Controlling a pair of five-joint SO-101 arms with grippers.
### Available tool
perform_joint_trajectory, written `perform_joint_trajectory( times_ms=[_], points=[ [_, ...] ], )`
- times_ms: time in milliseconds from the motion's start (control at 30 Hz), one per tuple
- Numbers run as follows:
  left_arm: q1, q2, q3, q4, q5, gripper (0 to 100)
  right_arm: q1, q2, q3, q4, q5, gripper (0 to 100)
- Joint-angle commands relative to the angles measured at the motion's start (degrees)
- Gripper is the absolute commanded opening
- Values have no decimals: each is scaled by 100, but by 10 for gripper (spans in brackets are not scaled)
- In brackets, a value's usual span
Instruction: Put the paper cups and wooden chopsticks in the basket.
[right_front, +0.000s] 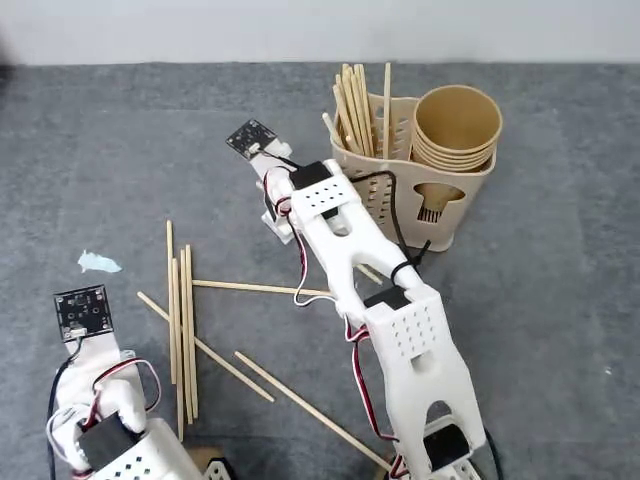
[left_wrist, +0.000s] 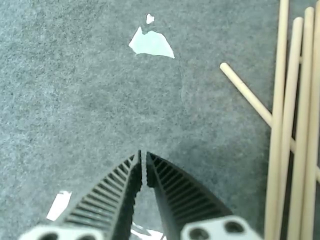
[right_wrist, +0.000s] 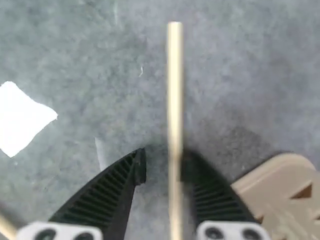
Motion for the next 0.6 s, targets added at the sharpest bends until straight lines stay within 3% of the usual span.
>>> perform_joint_trajectory(
  times_ms=[0,567],
  points=[
    [9,-88,-31,-132,44,15,-22,-75,-202,391,44,23],
    [9,-88,-31,-132,44,15,-523,-2202,-273,2264,0,8]
  ],
)
